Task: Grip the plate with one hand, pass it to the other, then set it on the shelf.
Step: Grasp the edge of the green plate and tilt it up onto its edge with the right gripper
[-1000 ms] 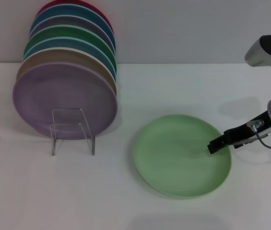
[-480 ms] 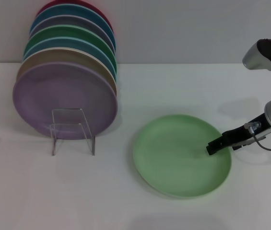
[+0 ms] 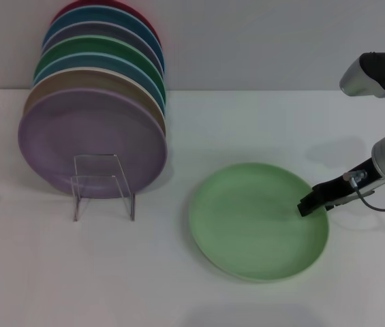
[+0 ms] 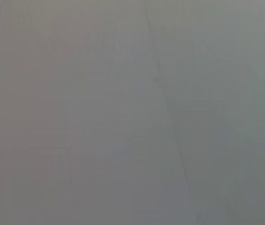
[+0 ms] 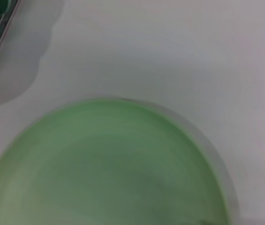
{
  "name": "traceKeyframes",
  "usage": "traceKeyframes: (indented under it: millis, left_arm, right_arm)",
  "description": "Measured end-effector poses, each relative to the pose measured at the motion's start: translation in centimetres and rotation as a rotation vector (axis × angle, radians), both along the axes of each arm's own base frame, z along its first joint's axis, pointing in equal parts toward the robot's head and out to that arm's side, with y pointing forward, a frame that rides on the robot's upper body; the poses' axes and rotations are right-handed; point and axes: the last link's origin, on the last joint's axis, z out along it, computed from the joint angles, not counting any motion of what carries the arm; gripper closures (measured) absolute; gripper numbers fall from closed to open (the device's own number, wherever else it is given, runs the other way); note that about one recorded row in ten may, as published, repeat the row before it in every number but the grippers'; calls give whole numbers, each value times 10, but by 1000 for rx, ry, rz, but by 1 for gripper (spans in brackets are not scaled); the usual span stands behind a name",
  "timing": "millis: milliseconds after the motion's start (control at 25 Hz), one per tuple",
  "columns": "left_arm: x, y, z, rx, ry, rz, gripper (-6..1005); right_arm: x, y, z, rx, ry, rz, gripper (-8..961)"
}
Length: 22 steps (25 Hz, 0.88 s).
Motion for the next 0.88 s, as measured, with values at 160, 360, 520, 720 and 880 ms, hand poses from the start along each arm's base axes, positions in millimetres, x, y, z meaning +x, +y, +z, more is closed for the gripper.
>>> traceKeyframes:
  millis: [160,360,520,720,880]
  left_arm:
    - [0,0,0,0,0,0,199]
    - [0,0,0,0,0,-2,199]
    - [0,0,0,1,1,-3,199]
    - [1,0,0,1,1,-5,199]
    - [1,0,0,1,0,-5,199]
  right_arm:
    - [0,0,0,-3,-7,1,369]
    - [1,0,0,-11,-26,2,517]
    - [1,-1,-1,-16,-30,3,518]
    - [2,-1,-2,-19,-31,-2,521]
    - [4,-2,-4,-22,-31,-11,523]
